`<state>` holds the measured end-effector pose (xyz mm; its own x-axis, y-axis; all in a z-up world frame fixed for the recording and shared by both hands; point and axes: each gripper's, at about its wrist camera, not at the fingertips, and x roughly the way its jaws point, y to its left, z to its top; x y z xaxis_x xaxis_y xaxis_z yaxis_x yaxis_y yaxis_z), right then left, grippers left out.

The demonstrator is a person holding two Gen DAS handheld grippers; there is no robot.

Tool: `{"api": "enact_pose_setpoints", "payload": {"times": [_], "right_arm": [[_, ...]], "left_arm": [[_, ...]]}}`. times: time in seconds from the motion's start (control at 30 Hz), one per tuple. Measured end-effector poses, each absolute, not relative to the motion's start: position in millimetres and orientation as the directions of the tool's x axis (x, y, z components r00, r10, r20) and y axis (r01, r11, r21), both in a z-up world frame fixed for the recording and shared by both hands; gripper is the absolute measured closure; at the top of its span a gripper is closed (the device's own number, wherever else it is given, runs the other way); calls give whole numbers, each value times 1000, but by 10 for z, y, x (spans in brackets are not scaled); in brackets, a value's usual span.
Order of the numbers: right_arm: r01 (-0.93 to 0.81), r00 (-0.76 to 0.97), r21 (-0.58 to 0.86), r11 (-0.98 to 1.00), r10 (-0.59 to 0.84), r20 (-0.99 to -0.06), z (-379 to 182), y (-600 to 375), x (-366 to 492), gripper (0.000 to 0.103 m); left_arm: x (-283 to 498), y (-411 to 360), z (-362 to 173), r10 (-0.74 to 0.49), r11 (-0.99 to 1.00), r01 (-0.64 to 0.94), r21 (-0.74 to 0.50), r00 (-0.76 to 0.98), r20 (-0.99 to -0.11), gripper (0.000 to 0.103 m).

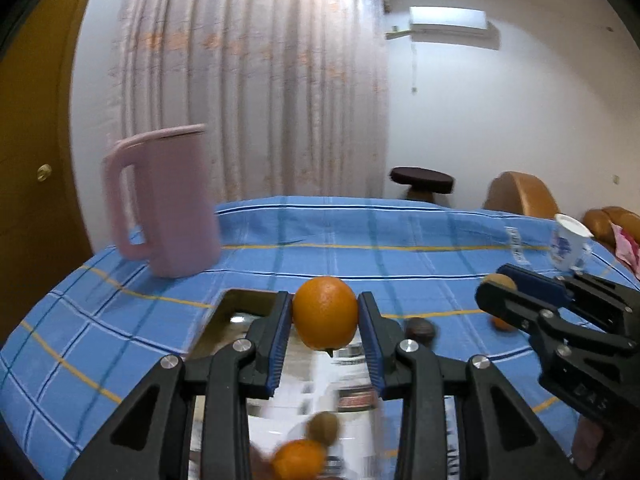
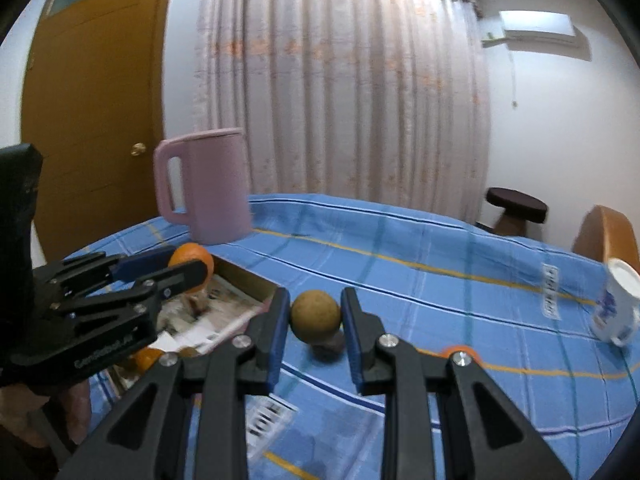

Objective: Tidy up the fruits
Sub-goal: 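Open the left tool to drop the orange into the tin while the right tool drops the kiwi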

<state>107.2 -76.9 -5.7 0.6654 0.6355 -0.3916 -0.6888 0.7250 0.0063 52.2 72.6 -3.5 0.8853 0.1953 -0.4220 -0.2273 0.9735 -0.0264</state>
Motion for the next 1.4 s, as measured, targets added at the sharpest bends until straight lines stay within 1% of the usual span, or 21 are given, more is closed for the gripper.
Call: {"api": "enact_pose_setpoints", "payload": {"times": [0.23,0.33,0.43,0.57,0.77,0.97,1.03,1.1,1.13,1.17,1.2,1.23,1.33,1.37,1.4], "right_arm": [[-743,605,24,669,687,-403,-95,-386,1046,74],[-765,574,25,643,699,-427,-148,-223,1022,74],[-789,541,19,614,709,-453,-225,-64,965,74],[-808,510,12,589,710,-486,-332,99,922,74],[-811,486,7,586,680,-549,-488,232,992,74],[-824,454,17,566,678,-579,-535,261,977,74],[-826,450,19,564,677,-582,-539,265,976,71],[-826,449,27,562,687,-570,-519,235,967,64],[-823,454,30,567,689,-564,-507,203,963,62],[-820,463,29,571,692,-554,-487,164,954,58],[-819,469,28,574,695,-545,-463,137,947,55],[-816,479,24,578,698,-532,-430,86,942,55],[-785,535,9,619,686,-493,-298,-174,988,54],[-768,556,5,640,672,-489,-266,-260,1036,52],[-753,572,1,658,655,-493,-250,-312,1078,48]], "left_arm": [[480,1142,-116,260,951,-308,-29,846,-465,67],[491,1279,-182,249,949,-312,-47,830,-498,67],[518,1431,-290,210,945,-310,-100,814,-542,67],[525,1503,-394,213,942,-323,-95,791,-573,67],[532,1465,-418,216,947,-314,-71,783,-584,67],[550,1433,-442,247,946,-322,-28,776,-581,67],[557,1396,-444,255,948,-318,-7,772,-583,66],[547,1367,-436,242,953,-303,-11,781,-576,65],[544,1349,-433,243,954,-300,-4,781,-575,62],[538,1330,-424,251,953,-303,4,780,-573,54],[530,1322,-412,253,952,-305,4,782,-570,48],[516,1318,-392,253,952,-305,2,787,-563,40],[471,1309,-317,253,951,-308,-13,802,-541,39],[464,1301,-292,248,952,-306,-21,808,-534,39],[461,1290,-277,242,953,-302,-28,812,-530,39]]}}
